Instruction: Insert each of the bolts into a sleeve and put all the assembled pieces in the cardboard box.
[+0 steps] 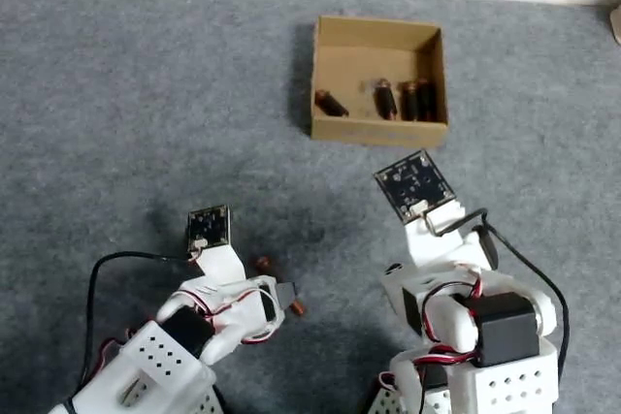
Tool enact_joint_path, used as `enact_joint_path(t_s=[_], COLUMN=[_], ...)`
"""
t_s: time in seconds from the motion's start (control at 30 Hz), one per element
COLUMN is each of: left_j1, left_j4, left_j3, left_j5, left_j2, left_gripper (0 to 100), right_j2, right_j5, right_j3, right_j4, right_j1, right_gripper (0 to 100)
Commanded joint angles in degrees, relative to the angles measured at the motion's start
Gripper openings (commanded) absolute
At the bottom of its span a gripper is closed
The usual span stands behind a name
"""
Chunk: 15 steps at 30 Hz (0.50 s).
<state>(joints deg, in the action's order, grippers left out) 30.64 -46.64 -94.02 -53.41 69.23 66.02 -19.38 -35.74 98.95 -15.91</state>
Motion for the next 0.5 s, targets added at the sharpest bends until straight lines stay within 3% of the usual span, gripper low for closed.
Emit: enact_joint_path(t_s=[0.0, 0.37, 0.47], left_j1=[-0.57, -0.4, -0.4], left_j4=[0.44, 0.18, 0.09], left_j3=[-0.57, -0.66, -0.75], left_j5=[0.18, -0.97, -1.05], left_j2=[-0.66, -0.66, -0.66], left_gripper=[18, 18, 12], right_j2=[-0.13, -0.31, -0.31], right_j5=[-0.62, -0.62, -0.53], right_j3=[0.22, 0.22, 0.22], right_j4=[-1.36, -1.27, -1.27], right_j1=[0.31, 0.4, 0.4], right_gripper=[39.2, 39.2, 39.2])
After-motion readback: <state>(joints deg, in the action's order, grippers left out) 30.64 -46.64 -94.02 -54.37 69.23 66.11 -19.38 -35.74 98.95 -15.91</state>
